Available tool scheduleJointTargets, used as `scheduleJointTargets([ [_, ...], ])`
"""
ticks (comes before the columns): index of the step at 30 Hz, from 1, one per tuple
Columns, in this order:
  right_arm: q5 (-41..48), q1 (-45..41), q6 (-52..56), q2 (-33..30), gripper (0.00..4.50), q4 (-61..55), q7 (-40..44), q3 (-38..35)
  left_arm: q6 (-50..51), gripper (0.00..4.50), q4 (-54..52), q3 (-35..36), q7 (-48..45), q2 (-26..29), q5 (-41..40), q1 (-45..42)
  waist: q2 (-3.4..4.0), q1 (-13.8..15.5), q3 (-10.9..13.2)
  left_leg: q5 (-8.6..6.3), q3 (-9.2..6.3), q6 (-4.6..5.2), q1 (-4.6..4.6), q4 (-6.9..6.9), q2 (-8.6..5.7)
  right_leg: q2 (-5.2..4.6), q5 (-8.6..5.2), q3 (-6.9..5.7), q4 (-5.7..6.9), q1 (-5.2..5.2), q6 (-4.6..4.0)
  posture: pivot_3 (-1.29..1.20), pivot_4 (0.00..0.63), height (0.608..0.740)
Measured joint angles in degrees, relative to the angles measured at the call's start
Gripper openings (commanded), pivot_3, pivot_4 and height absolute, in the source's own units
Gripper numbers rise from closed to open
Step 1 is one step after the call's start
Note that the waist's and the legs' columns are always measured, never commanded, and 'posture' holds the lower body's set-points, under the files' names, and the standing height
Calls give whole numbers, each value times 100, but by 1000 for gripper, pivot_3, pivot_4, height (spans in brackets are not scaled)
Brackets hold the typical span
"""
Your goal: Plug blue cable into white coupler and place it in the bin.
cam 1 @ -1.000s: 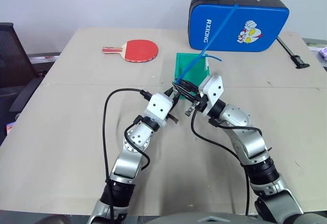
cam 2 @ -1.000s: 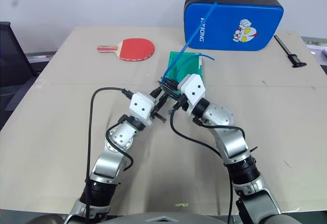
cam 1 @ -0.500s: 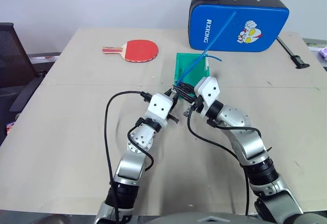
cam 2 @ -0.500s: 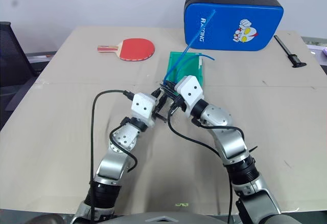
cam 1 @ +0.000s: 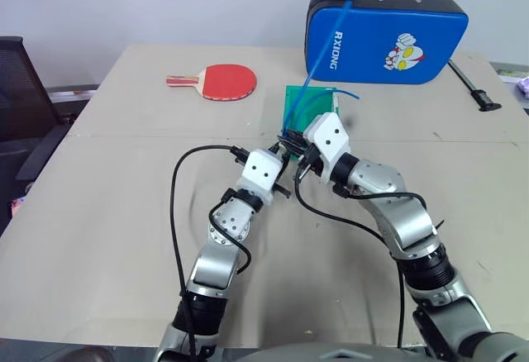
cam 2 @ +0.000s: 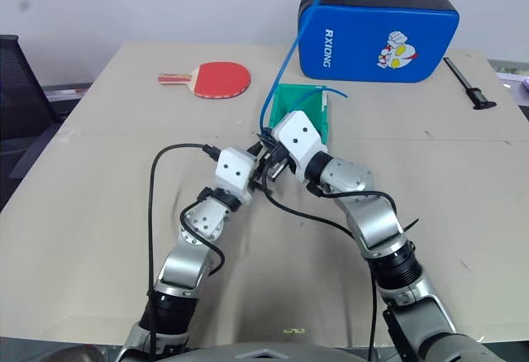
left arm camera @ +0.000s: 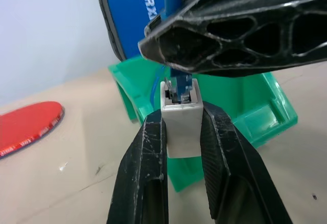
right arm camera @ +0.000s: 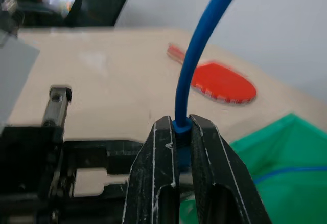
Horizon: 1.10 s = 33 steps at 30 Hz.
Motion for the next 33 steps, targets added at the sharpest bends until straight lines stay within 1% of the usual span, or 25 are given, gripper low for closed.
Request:
scheduleJointTargets([
  [3,-2,-33,423,0,0,-63,-34,3,29,287,128,-40,-8,-19,-3,5,0,-7,0,0,1,0,-1,0,0,0,0,0,-1,0,0,0,150,681],
  [6,0,-74,422,45,0,-44,-89,-22,30,287,131,-17,-1,-71,-16,3,0,-9,0,0,-1,1,0,0,0,1,0,-2,0,0,0,0,150,681],
  [8,35,-14,-258,392,0,269,-271,-195,18,287,127,66,74,-140,-29,-70,0,-16,0,0,-3,1,0,0,1,5,0,-3,1,-1,0,0,150,681],
  [10,126,27,-867,580,0,474,-281,-311,1,287,56,135,95,-193,-115,-138,0,-12,0,0,-5,1,-1,0,1,7,0,-5,2,0,0,0,150,681],
  [12,196,54,-1254,664,0,551,-260,-384,-4,287,-98,186,85,-216,-249,-152,0,-10,0,0,-4,0,-2,0,1,4,0,-4,1,0,0,0,150,681],
  [13,208,64,-1421,671,0,586,-244,-390,3,1345,-144,203,64,-218,-342,-152,0,-10,0,0,-4,0,-2,0,0,2,0,-3,0,0,1,0,150,681],
  [14,212,67,-1498,666,0,636,-238,-408,5,1695,-174,208,18,-218,-408,-151,0,-8,0,0,-3,0,-2,0,0,1,0,-3,0,0,1,0,150,681],
  [16,225,75,-1551,624,0,766,-209,-448,136,2574,-325,201,-136,-213,-606,-144,0,-1,0,2,-3,-3,-6,3,-1,0,0,-4,-1,0,0,0,150,681],
  [19,302,77,-1522,597,0,869,-187,-577,562,4123,-364,226,-283,-109,-824,-163,0,-13,0,1,-2,-1,-4,4,-1,1,0,-4,1,0,0,0,150,681],
  [21,459,-80,-1370,597,0,1050,-159,-784,1118,4123,-496,382,-456,153,-1074,-275,-2,-38,4,2,-6,-2,-2,5,4,11,1,-5,7,-1,-1,0,150,681],
  [23,654,-461,-1148,497,0,1332,-85,-1039,1813,4123,-859,682,-654,483,-1494,-452,-1,-68,6,6,-15,-10,-1,4,5,15,1,-10,11,-1,-3,0,150,681],
  [25,808,-828,-977,428,0,1589,-33,-1287,2362,4123,-1249,942,-790,688,-1872,-614,-1,-88,6,8,-24,-13,-1,3,6,15,1,-16,11,2,-3,0,150,681],
  [27,921,-1268,-843,401,0,2061,-29,-1512,2934,4123,-1642,1143,-917,894,-2332,-791,-1,-108,6,20,-25,-35,-3,1,4,12,1,-16,7,2,-3,0,150,681],
  [28,1032,-1630,-655,409,0,2513,12,-1611,3449,4123,-1877,1298,-978,1062,-2700,-965,-1,-132,6,21,-24,-36,-4,1,4,12,1,-14,6,2,-3,0,150,681],
  [29,1040,-1669,-625,405,0,2569,15,-1627,3503,4123,-1906,1315,-987,1090,-2738,-994,-1,-133,6,22,-25,-37,-7,-1,3,11,1,-15,5,2,-3,0,150,681],
  [32,1209,-2111,-318,394,0,3339,125,-1801,4290,4123,-2199,1610,-991,1411,-3241,-1200,-1,-145,6,22,-28,-38,-8,-10,1,8,1,-14,5,1,-2,0,150,681],
  [33,1244,-2323,-257,399,0,3787,142,-1841,4525,4123,-2276,1680,-972,1561,-3332,-1230,-1,-153,7,22,-28,-39,-9,-11,1,7,1,-13,4,-1,-2,0,150,681],
])
